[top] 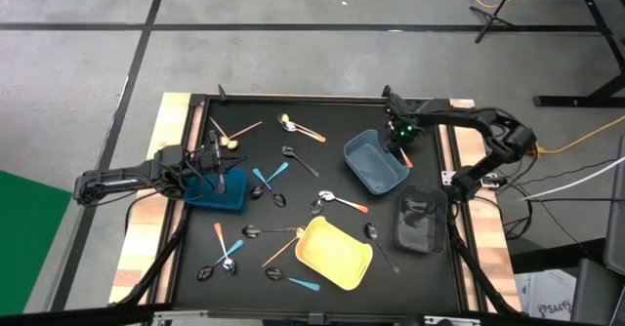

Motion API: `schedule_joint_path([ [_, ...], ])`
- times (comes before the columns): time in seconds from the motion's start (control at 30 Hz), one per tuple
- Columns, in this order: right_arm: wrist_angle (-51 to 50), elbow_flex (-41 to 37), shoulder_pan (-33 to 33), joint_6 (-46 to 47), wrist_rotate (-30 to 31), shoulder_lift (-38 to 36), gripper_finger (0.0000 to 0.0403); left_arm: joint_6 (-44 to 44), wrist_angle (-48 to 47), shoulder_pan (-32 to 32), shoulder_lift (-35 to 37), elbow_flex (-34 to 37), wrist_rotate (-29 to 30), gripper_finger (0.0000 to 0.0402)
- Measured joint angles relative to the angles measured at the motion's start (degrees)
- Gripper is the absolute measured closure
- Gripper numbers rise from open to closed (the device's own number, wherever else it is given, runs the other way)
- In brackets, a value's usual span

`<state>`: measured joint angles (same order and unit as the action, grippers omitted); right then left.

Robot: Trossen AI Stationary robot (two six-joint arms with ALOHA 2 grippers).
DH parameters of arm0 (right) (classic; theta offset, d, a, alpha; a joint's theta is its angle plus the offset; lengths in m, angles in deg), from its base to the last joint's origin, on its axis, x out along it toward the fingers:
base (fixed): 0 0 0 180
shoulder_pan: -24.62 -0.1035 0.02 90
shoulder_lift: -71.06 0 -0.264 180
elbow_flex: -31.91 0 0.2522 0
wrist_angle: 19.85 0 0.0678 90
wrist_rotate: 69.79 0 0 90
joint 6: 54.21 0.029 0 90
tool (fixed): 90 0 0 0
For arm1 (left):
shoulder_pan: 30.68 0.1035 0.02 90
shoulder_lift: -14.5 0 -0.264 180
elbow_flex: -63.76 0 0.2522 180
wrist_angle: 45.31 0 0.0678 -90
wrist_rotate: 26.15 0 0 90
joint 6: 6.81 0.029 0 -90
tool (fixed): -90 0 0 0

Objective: Sort silverware by color (type)
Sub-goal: Put the orange spoon into the gray bin

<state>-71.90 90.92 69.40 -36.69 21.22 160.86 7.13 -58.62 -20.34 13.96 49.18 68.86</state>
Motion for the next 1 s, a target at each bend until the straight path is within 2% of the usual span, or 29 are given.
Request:
schedule_joint_path([
  [0.13,0.3,0.2,-1.7,0.0,2.5,1.0,0.0205,0.0,0.0,0.0,0.0,0.0,0.0,0.0401],
  [0.33,0.4,0.2,-1.6,-0.1,2.4,1.3,0.0212,0.0,0.0,0.0,0.0,0.0,0.0,0.0401],
  [0.67,1.0,0.1,-1.7,0.0,2.1,1.4,0.0307,0.0,0.0,0.0,0.0,0.0,0.0,0.0401],
  [1.0,1.2,0.0,-1.7,0.0,2.5,1.4,0.0377,0.0,0.0,0.0,0.0,0.0,0.0,0.0401],
])
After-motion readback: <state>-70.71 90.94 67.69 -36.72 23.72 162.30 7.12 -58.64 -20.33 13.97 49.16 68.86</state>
